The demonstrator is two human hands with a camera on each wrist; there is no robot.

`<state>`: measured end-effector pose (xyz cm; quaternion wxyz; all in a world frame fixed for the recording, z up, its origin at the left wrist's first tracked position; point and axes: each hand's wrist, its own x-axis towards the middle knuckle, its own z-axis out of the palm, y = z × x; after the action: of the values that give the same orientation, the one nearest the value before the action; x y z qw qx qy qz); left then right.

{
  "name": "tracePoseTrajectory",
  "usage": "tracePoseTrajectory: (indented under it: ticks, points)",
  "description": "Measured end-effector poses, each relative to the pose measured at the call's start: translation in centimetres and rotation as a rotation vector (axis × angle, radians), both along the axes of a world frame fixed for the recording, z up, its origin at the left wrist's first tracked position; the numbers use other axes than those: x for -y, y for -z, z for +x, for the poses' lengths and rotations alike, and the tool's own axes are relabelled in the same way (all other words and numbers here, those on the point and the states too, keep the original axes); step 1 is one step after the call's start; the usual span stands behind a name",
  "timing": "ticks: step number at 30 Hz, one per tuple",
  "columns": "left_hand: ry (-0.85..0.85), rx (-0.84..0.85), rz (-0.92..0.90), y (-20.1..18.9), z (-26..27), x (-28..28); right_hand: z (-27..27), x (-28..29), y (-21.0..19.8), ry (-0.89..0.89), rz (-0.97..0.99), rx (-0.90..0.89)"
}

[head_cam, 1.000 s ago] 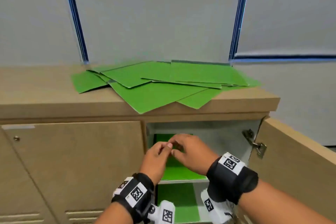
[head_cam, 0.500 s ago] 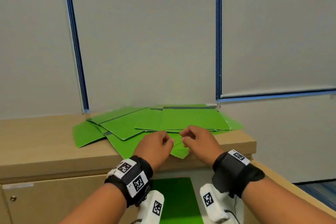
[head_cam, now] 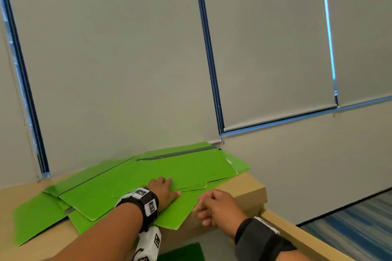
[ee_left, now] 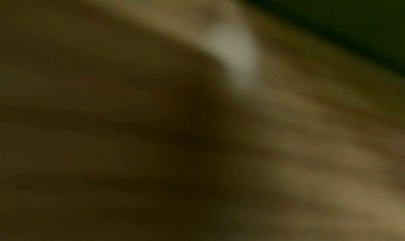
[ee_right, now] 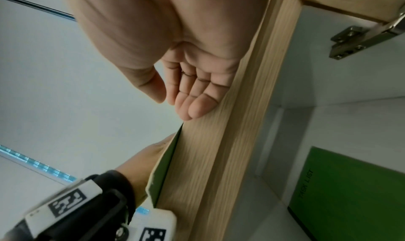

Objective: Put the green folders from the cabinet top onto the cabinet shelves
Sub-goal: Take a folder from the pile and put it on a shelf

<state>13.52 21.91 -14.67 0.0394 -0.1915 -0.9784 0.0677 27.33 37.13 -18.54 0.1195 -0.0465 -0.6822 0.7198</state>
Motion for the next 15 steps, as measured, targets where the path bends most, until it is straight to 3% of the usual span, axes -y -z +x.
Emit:
tracePoseTrajectory:
  ticks: [4,8,15]
  points:
    - [0.005,-0.179,-0.053,0.3,0.8,0.5,0.4,-0.5,-0.4,-0.021,-0.047,0.047]
    - [0.077,-0.093,-0.029,-0.5,3.2,0.3,1.2,0.1,-0.3,-0.081,-0.146,0.107]
    - [0.165,-0.272,0.070,-2.3,8.6,1.7,1.7,2.0,-1.8,-0.056,-0.186,0.059]
